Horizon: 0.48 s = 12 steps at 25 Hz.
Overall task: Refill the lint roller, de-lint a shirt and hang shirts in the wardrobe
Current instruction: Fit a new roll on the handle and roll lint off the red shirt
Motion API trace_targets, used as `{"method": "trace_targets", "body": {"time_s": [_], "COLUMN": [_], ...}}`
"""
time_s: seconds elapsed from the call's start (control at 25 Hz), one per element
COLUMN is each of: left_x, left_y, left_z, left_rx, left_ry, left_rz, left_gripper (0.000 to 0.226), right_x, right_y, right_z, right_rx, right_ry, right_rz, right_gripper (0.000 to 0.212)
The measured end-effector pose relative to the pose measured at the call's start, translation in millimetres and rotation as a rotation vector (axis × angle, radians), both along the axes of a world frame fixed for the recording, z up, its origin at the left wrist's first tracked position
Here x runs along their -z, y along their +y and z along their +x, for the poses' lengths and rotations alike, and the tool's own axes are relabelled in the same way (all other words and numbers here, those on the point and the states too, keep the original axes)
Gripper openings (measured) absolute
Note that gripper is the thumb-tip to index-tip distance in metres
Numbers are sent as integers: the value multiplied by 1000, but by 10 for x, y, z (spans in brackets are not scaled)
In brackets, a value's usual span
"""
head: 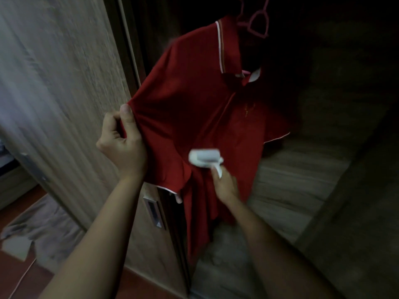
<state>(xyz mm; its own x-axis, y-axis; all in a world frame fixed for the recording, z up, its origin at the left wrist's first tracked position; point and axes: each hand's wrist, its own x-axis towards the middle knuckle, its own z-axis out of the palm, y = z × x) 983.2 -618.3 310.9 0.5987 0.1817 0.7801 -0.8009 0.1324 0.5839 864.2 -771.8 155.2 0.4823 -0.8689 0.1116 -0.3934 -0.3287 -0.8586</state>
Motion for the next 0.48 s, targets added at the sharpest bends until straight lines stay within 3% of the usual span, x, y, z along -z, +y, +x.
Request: {"method": "trace_targets", "body": {"time_s": [0.16, 0.36, 0.48], "left_x": [6, 1, 1], "left_y": [-27, -29, -54], "left_z": [-3, -17, 1], "left_rx": [-41, -68, -73], "left_ry": [-2, 24, 27], "left_rz": [-6, 4, -15], "left_gripper": [30, 28, 31], "right_x": [407, -608, -1239], "right_y": [110, -706, -971], "right_z": [-175, -266, -338], "right_rx": [-13, 184, 184], "right_ry": [154, -65, -126], "right_rz": [99, -35, -118], "right_gripper": [47, 45, 44]}}
